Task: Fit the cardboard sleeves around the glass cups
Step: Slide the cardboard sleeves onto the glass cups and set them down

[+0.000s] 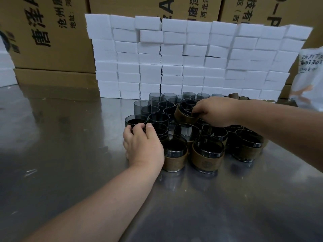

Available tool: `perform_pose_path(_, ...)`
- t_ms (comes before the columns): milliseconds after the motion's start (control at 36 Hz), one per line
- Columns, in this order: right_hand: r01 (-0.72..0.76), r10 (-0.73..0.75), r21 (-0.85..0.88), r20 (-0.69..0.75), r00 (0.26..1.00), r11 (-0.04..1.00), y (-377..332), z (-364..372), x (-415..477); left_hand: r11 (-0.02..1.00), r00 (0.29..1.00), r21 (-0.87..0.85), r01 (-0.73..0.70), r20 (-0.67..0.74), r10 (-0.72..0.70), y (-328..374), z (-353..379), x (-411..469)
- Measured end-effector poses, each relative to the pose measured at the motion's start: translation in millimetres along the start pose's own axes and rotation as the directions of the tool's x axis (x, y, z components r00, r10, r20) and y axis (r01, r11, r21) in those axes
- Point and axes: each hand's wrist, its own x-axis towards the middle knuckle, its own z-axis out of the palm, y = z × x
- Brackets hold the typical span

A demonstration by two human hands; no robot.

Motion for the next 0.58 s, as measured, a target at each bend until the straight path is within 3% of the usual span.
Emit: perform_pose_path(583, -0.049, 0.047, 0.037, 0.050, 0.998, 0.998, 5.2, 4.1, 0.1, 1.000, 1.000, 0.001, 0.003, -0.003, -0.003, -0.9, 0.4, 0.8)
